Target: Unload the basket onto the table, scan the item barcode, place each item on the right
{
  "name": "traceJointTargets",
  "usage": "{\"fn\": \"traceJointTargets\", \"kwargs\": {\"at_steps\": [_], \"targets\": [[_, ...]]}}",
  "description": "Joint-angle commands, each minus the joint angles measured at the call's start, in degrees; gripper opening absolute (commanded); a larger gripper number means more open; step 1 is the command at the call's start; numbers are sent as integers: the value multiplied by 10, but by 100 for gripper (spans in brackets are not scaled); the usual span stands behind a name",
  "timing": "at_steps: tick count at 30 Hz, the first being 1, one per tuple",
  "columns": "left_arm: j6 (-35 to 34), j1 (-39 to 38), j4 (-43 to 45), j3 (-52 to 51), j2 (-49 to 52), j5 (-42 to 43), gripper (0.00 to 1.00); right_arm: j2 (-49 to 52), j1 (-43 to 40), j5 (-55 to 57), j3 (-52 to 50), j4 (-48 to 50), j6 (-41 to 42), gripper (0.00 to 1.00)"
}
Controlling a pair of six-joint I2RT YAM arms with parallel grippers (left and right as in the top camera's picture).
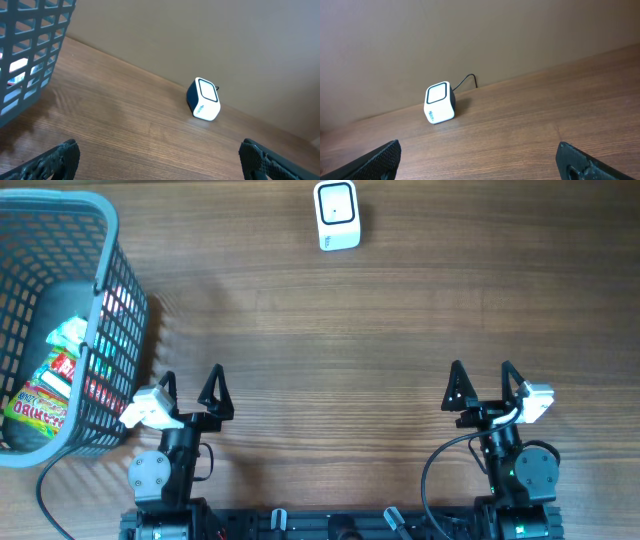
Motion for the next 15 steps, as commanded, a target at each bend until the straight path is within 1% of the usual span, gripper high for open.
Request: {"fn": "traceJointTargets", "kwargs": {"at_steps": [1,3,4,5,9,11,12,15], "targets": [[-13,3,2,-2,-4,16,100,0,-2,-3,0,2,4,100],[-24,3,-22,10,-4,57,100,0,-2,-3,0,2,4,100],[-30,3,-49,24,-4,79,100,0,-2,-3,0,2,4,100],[-38,3,-69,36,-4,84,100,0,-2,-3,0,2,4,100],[-66,3,-222,156,8,107,100,0,-2,-3,0,2,4,100],[-67,3,-292,250,38,107,100,0,-2,-3,0,2,4,100],[-67,3,-326,324,74,107,100,1,-2,-3,0,2,4,100],[-66,3,-416,490,185,107,100,2,-2,-3,0,2,4,100]]}}
